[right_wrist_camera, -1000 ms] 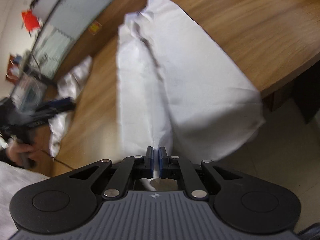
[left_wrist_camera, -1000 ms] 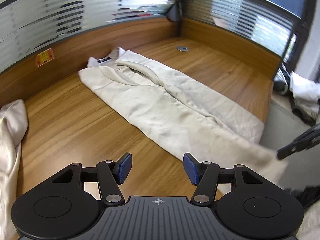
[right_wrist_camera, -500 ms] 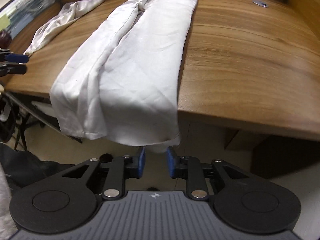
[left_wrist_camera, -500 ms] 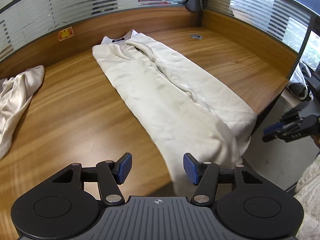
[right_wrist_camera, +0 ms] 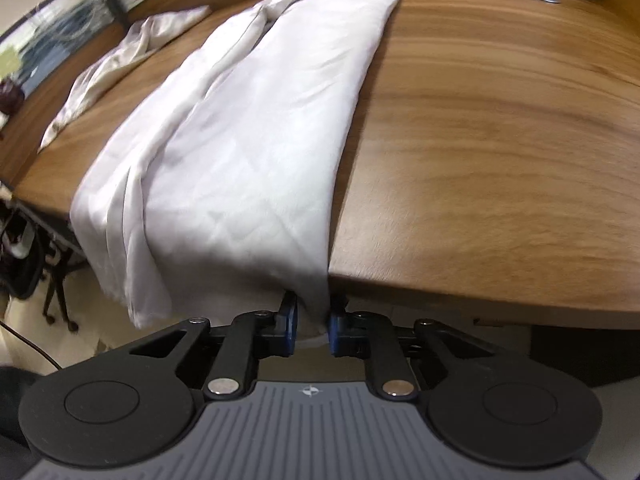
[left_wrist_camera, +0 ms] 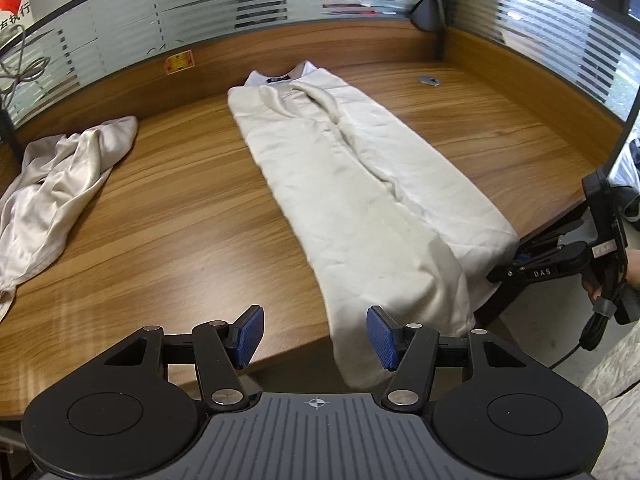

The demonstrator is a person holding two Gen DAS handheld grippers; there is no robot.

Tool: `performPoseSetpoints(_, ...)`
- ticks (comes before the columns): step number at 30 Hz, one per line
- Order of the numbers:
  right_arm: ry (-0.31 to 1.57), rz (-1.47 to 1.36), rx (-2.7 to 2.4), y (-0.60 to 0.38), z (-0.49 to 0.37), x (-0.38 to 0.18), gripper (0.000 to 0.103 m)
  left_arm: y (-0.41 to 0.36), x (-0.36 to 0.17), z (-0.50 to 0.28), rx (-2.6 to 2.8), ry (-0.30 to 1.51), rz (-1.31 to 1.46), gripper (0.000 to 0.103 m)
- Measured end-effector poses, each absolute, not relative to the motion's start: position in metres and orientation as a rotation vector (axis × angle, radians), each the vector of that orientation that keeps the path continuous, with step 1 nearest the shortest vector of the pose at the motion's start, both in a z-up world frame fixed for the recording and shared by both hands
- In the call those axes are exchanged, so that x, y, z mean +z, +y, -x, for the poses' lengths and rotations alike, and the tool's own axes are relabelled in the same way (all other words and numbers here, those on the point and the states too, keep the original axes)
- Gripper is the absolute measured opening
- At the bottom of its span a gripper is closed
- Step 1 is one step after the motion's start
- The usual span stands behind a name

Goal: Fold clothes
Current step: 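Open the right gripper and move both grippers to the shirt end at the desk edge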

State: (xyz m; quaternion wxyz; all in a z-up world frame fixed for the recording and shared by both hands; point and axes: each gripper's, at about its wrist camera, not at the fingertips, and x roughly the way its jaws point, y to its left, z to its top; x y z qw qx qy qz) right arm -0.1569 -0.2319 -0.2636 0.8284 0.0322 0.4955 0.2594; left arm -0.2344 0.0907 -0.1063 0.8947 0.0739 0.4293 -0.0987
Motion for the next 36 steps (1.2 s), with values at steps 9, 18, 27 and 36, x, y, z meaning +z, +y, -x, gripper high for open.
performPoseSetpoints(9,1.088,-0.063,0.541,-0.247,0.201,-0.278,0.017,0.097,-0.118,0.233,-0.208,0.905,-0.164,0.06)
performPoseSetpoints(18,1.045,-0.305,0.418,-0.273,0.234,-0.269,0.018,0.091,-0.13,0.225,-0.257,0.913,-0.177,0.06)
performPoseSetpoints(27,1.113,-0.3,0.334,-0.29,0.261,-0.279,0.02,0.08,-0.137,0.221,-0.309,0.919,-0.197,0.06)
performPoseSetpoints(36,1.085,-0.192,0.41,-0.293,0.253,-0.26,0.021,0.078,-0.161,0.231,-0.332,0.963,-0.187,0.06)
